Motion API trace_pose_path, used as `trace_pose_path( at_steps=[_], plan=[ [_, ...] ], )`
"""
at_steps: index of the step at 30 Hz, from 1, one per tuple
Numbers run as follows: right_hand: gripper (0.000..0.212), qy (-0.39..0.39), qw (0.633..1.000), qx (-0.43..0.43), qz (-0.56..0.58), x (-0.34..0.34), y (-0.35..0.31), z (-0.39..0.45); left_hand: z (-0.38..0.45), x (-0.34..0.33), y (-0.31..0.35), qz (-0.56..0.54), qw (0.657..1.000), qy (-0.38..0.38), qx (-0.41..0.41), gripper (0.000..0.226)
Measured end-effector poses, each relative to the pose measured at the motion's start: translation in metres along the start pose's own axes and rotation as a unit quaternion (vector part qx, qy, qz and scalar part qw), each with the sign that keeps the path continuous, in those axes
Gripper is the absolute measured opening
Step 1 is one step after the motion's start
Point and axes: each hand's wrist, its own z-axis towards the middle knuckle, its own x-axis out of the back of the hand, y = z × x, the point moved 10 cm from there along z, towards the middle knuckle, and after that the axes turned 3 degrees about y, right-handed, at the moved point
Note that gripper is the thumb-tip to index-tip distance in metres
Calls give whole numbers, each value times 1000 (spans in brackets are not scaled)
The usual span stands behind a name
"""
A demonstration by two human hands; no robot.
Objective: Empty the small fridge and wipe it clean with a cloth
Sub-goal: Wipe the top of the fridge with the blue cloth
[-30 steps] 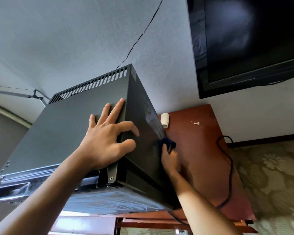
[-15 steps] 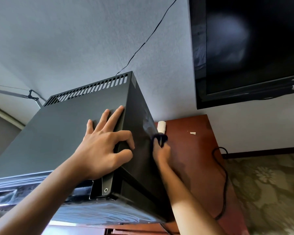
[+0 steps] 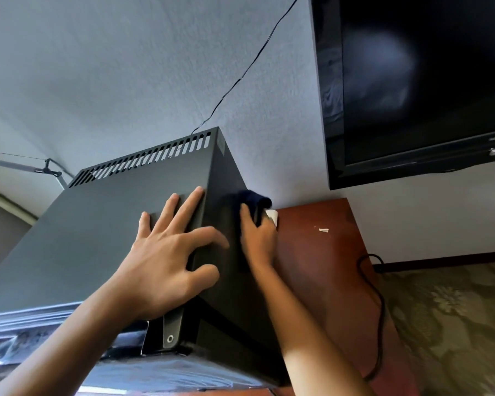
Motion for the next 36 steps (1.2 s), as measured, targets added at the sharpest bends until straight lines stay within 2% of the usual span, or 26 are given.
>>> trace_pose_path(
  at_steps=[2,4,8,11,14,18,22,25,27,29,31,34,36],
  plan=[
    [49,-26,991,-108,-76,2,67,10,2,0,-1,-13,1000,-7,11,47],
    [57,-57,967,-201,-144,12,131,6,3,-3,-1,-19,1000,-21,11,44],
    [57,-82,916,-314,-234,47,212,-31,17,-1,1,-29,999,-42,8,44],
    [59,-76,907,-337,-241,60,230,-49,49,1,3,-8,998,-61,0,38],
    [59,-60,909,-351,-217,58,215,-42,72,1,-1,17,998,-59,-2,33],
    [51,-41,952,-278,-118,20,149,-1,73,-1,-2,26,998,-53,-14,32],
    [50,-26,993,-95,-61,-15,13,39,75,2,0,25,999,-44,-13,32],
    [49,-32,998,49,-4,-33,-90,53,75,3,0,23,999,-34,-15,33],
    [49,-35,993,113,29,-41,-121,55,75,4,0,23,999,-30,-13,34],
    [46,-25,991,126,47,-43,-122,62,74,3,1,25,999,-35,-10,34],
    [46,-27,995,90,41,-48,-102,79,74,2,1,24,999,-41,-4,33],
    [53,-53,998,-2,-25,-59,-27,110,74,1,0,26,999,-42,7,34],
    [58,-56,995,-54,-64,-60,47,127,75,0,-3,25,999,-41,10,34]
  ],
)
